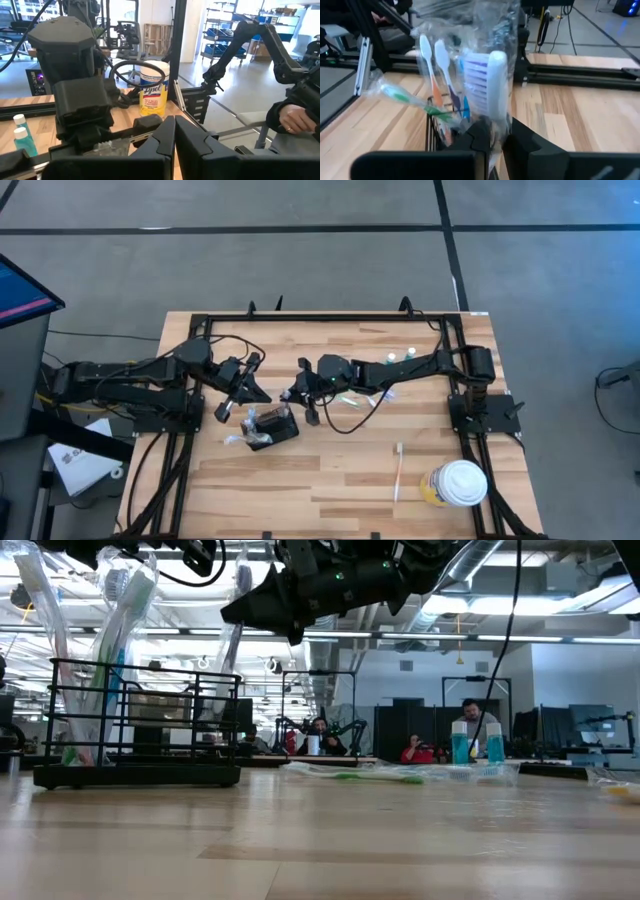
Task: Pick & Place toothbrushing station
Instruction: Put the left purple toothbrush into the top right section of the mesh organizer
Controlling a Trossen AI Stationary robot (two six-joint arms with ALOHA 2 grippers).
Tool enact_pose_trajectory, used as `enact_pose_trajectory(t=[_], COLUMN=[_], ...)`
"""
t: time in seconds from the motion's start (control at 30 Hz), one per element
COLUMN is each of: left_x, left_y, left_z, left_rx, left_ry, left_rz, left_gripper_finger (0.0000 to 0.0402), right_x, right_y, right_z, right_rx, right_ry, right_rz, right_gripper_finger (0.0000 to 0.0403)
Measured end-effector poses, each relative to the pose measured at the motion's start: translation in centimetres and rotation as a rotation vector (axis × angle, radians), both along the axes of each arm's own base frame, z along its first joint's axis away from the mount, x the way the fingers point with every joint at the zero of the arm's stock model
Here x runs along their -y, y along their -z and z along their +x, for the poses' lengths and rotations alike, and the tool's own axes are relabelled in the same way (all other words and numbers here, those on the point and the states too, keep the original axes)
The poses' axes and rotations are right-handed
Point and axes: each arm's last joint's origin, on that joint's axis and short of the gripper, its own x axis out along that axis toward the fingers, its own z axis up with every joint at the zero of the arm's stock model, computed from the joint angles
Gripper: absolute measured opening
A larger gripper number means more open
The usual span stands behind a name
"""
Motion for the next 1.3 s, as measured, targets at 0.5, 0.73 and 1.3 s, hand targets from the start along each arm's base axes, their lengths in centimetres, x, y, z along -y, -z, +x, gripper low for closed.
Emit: enact_pose_trajectory(t=[0.5,0.73,1.3], left_x=[0.0,0.0,0.0], left_y=[0.0,0.0,-0.01], left_z=[0.0,0.0,0.0], left_rx=[0.0,0.0,0.001], left_ry=[0.0,0.0,0.0], left_rz=[0.0,0.0,0.0], left_gripper_finger=[0.0003,0.0003,0.0003], right_x=[-0.04,-0.04,-0.04], right_y=[0.27,0.14,0.33], right_z=[-0.08,-0.04,-0.11], right_rx=[-0.028,-0.015,-0.029], right_ry=[-0.001,-0.001,-0.014], right_rz=[0.002,-0.001,-0.04], right_gripper_finger=[0.0102,0.0126,0.0203])
